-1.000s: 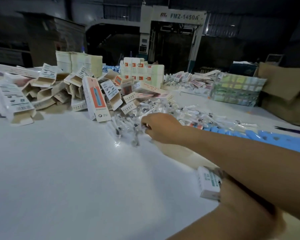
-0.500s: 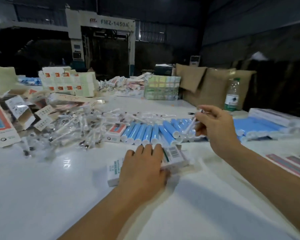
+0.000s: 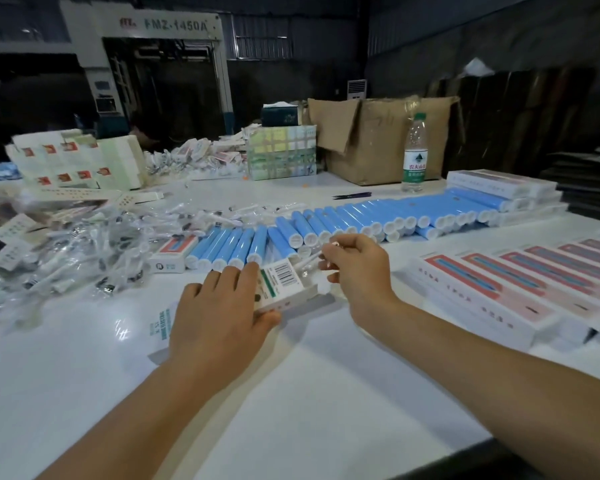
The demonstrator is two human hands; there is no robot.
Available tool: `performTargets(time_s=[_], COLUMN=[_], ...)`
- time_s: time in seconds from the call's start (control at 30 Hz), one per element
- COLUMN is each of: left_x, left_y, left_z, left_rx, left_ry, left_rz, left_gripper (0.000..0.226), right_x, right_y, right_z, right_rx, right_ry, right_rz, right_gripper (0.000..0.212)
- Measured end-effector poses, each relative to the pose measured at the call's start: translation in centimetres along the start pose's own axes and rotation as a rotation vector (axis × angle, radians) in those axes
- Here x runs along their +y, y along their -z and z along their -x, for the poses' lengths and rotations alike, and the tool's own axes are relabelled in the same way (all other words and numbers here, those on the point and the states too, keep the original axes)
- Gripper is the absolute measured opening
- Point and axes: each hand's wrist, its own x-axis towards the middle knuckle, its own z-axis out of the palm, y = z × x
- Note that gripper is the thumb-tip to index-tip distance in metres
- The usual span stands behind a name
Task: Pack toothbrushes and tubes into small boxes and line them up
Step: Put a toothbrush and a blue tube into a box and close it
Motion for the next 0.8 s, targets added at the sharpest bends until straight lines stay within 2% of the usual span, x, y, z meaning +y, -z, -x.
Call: performTargets(time_s=[0.1,0.23,0.33,0.43,0.5,0.6,0.8], left_x=[0.6,1.0,1.3,1.1,0.8,0.2,-0.2], left_y=[-0.2,-0.2,-0.1,-0.1,-0.1,-0.1,0.0], left_z=[-0.1,-0.2,-0.1,-0.2,-0.3,-0.5,-1.0], left_rx=[0.007,0.022,0.036,0.053,0.061,0.075,0.103], left_ry=[-0.009,0.006,-0.012,-0.007,0.026,0.091,0.209], left_rz=[-0.006,0.020,0.019,0.016,0.040,0.060,0.068], left_gripper=[0.066,0.063,0.062,0.063,0.063,0.065,0.062], right_x=[0.5,1.0,1.2,1.0,0.5,-0.3,0.1], right_y=[-0.3,-0.7,-1.2,-1.4,-1.0,0.0,-0.7], right_z=[0.5,1.2,1.5,1.6,1.8,2.5,4.2], right_rx=[0.019,0.000,-0.122,-0.218,-0.183,-0.099,-0.210], right_ry=[0.032,0.080,0.057,-0.019,0.072,0.308,0.441], right_rz=[0.067,0.157,0.209,0.189,0.157,0.233,0.317], right_gripper=[0.019,0.017,0.014,0.031,0.026,0.014,0.019])
